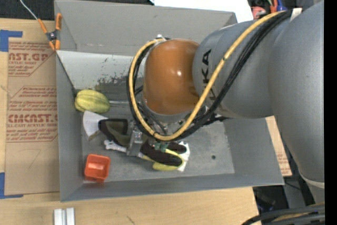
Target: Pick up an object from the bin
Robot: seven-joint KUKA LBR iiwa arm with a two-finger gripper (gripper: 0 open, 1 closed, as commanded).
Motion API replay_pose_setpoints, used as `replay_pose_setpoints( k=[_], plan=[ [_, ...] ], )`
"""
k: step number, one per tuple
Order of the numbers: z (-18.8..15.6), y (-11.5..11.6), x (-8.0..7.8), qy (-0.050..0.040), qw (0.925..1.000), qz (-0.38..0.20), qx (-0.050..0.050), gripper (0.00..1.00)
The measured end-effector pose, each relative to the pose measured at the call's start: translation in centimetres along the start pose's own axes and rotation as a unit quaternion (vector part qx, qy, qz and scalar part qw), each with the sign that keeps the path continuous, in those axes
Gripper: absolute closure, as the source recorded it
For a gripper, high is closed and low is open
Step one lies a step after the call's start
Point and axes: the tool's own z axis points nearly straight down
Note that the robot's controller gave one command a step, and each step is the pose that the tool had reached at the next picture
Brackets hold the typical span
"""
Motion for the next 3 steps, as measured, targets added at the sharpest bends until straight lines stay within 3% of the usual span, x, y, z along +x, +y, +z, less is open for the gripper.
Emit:
replay_pose_setpoints(
  k=[1, 2, 3],
  plan=[
    [-0.8, 0.4, -0.2, -0.0044, 1.0000, 0.005, -0.002, 1.00],
    [-7.9, -0.1, 1.0, 0.0015, 0.9997, 0.023, 0.001, 1.00],
    [-2.8, 0.1, 0.4, -0.0044, 0.9998, 0.020, -0.002, 1.00]
  ],
)
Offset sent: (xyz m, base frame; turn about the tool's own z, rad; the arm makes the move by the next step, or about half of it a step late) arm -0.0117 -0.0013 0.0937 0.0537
